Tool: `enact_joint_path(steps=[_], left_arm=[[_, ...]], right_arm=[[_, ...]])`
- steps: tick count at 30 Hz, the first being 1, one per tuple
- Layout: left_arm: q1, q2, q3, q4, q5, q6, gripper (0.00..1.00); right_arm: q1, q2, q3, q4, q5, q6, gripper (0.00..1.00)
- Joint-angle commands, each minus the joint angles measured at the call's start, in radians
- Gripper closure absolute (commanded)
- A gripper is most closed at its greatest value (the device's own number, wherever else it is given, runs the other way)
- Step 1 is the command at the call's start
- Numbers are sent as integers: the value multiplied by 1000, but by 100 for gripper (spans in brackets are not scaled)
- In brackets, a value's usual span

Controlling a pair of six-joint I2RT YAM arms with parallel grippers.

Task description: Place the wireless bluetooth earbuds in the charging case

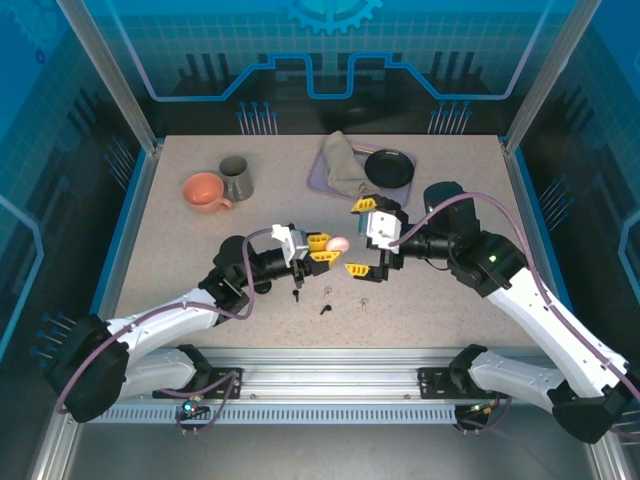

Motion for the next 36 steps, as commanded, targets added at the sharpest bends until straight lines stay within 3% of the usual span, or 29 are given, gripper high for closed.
enact_joint_path(steps=[1,21,36], left_arm=[[-5,-27,-12,24,-2,18,100],[-5,-48,8,-35,11,39,100],[-5,-39,21,-57,11,47,100]], right_arm=[[35,33,44,-21,59,-32,0],[49,131,114,-2,199,-54,0],[-4,129,165,-14,172,5,0]])
